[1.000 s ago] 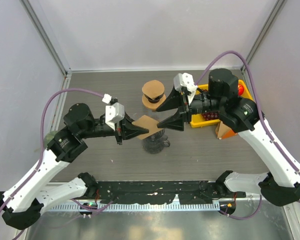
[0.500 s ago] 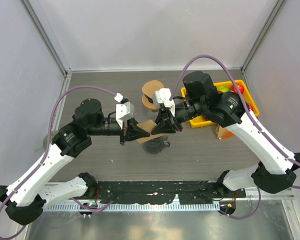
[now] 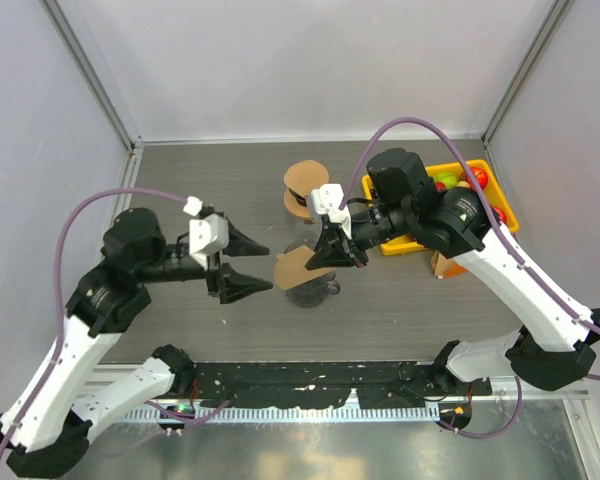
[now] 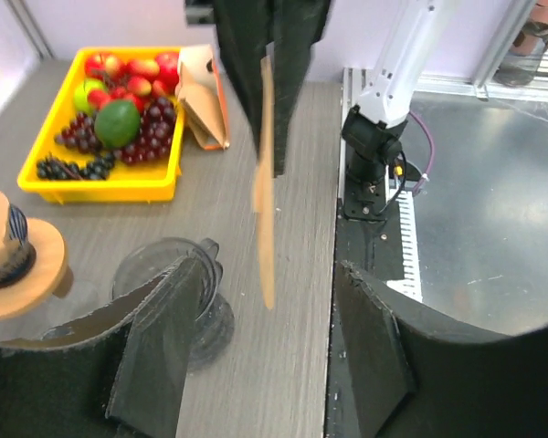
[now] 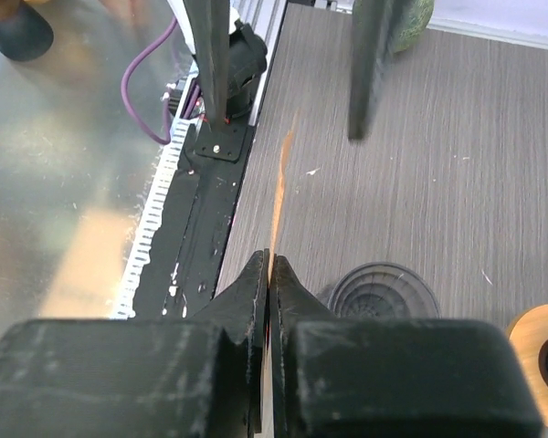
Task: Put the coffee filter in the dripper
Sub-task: Adjust the coffee filter.
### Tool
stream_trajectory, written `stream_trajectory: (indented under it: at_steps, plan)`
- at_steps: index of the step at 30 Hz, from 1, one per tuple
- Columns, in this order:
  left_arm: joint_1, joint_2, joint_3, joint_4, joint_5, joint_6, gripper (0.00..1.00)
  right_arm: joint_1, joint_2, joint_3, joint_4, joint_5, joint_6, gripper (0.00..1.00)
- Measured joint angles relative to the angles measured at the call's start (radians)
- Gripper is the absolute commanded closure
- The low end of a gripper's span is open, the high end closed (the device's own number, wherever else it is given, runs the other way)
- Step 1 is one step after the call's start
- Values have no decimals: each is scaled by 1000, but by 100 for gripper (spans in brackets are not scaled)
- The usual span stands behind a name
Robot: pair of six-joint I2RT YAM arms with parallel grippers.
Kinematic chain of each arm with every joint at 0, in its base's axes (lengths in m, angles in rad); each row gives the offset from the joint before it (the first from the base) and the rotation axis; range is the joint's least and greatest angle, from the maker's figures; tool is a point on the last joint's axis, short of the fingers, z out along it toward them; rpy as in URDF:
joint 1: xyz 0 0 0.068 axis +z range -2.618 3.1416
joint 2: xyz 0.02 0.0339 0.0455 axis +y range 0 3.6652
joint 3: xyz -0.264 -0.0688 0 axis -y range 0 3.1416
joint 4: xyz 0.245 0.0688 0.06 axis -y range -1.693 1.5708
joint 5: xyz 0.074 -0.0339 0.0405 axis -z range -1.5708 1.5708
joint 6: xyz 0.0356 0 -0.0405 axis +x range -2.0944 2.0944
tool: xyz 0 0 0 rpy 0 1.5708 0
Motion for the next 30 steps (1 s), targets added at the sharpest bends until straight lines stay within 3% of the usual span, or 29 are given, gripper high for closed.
stream_trajectory:
  at_steps: [5,9,17,30]
  plan:
    - [11,-67,42,-26,60,13,58,1,-25,-33,-33,-1,-39,95]
    - [11,-33,106,-34,94,-18,69,20,-26,-35,-55,0,-76,95]
    - [11,63,122,-42,114,-104,69,56,-26,-35,-69,4,-118,95]
    - [11,61,100,-43,171,-128,77,64,-26,-35,-72,12,-124,95]
